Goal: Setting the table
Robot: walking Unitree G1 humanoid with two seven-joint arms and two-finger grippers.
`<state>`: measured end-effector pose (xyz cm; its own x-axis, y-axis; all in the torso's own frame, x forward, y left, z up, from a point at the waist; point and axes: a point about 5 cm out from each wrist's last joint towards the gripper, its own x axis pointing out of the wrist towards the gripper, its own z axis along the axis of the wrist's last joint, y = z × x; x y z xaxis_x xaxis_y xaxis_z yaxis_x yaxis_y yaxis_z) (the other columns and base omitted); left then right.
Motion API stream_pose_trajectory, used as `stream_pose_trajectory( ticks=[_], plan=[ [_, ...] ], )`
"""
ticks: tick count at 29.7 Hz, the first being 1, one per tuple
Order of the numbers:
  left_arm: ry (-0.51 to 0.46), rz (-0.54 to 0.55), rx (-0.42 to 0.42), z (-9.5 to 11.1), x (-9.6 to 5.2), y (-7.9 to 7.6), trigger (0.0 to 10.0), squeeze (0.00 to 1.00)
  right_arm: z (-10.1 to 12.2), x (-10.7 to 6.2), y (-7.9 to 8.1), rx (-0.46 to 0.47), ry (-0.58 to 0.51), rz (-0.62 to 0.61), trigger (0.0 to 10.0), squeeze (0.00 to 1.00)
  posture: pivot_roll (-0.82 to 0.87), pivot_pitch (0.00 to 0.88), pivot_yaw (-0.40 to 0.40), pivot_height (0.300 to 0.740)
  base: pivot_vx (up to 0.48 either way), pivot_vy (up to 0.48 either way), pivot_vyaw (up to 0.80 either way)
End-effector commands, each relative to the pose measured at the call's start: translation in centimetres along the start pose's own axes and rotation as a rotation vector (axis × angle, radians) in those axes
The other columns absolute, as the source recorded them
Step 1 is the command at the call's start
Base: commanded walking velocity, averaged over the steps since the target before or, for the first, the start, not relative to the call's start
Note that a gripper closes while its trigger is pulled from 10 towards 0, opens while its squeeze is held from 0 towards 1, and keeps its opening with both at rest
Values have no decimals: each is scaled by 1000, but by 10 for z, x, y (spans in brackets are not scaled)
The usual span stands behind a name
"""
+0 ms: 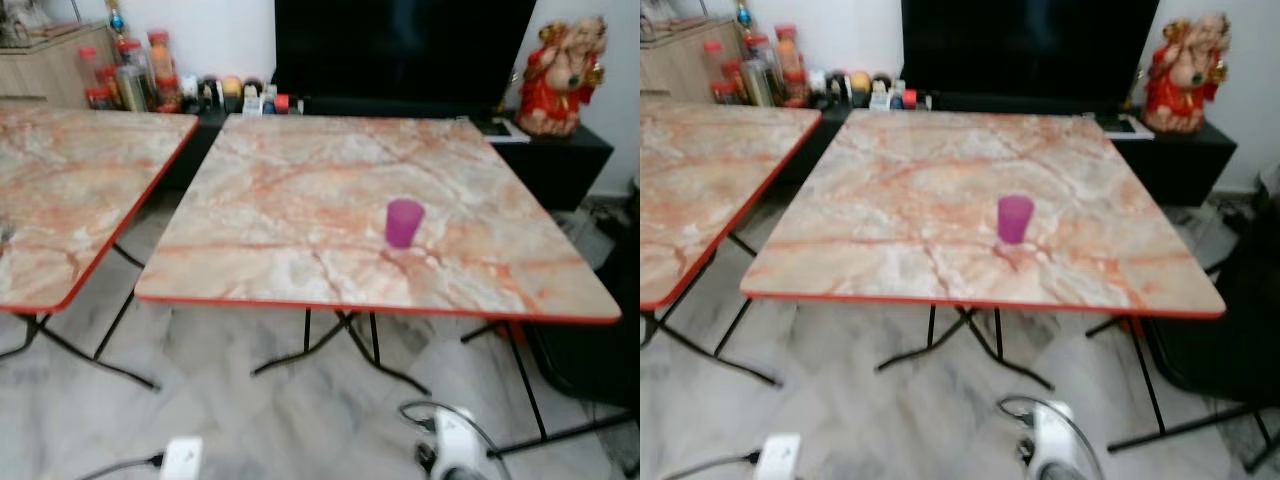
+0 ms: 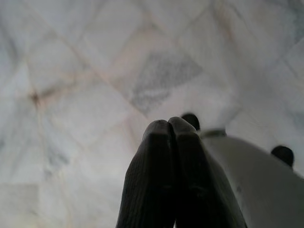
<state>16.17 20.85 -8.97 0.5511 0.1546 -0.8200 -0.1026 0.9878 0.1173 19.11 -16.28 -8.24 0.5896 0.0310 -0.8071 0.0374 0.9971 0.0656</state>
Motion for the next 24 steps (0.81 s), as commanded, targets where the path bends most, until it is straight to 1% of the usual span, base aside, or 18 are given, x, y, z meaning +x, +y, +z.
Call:
stream_pose_trajectory(
  ticks=[1, 7, 8, 9, 13, 18, 21, 24],
  plan=[
    [-9, -31, -2, 5, 1, -11, 10000, 0, -7, -3, -18, 3, 16, -51, 10000, 0, -84, 2, -26, 740, 289, 0, 0],
    [-2, -31, 13, 3, 1, -8, 10000, 0, -11, -4, -19, 13, 22, -61, 10000, 0, -99, 4, -16, 740, 282, 0, 0],
    [2, -26, 39, 4, 1, -6, 10000, 0, -11, -4, -20, 15, 21, -62, 10000, 0, -102, 3, -13, 740, 0, 0, 0],
    [3, -22, 46, 5, 1, -5, 10000, 0, -11, -4, -19, 15, 21, -63, 10000, 0, -108, 5, -6, 740, 0, 0, 0],
    [-2, -17, 41, 6, 2, -3, 10000, 0, -11, -4, -19, 15, 17, -62, 10000, 0, -114, 5, 3, 740, 0, 0, 0],
    [-7, -25, 62, 10, 2, 0, 10000, 0, -13, -5, -18, 28, 11, -64, 10000, 0, -144, 0, 36, 740, 0, 0, 0],
    [-9, -23, 88, 15, 3, 1, 10000, 0, -15, -5, -15, 25, 14, -49, 10000, 0, -135, 2, 34, 740, 0, 0, 0],
    [-17, -19, 83, 18, 4, 2, 10000, 0, -16, -5, -14, 20, 18, -47, 10000, 0, -131, 2, 33, 740, 0, 0, 0]
  ],
)
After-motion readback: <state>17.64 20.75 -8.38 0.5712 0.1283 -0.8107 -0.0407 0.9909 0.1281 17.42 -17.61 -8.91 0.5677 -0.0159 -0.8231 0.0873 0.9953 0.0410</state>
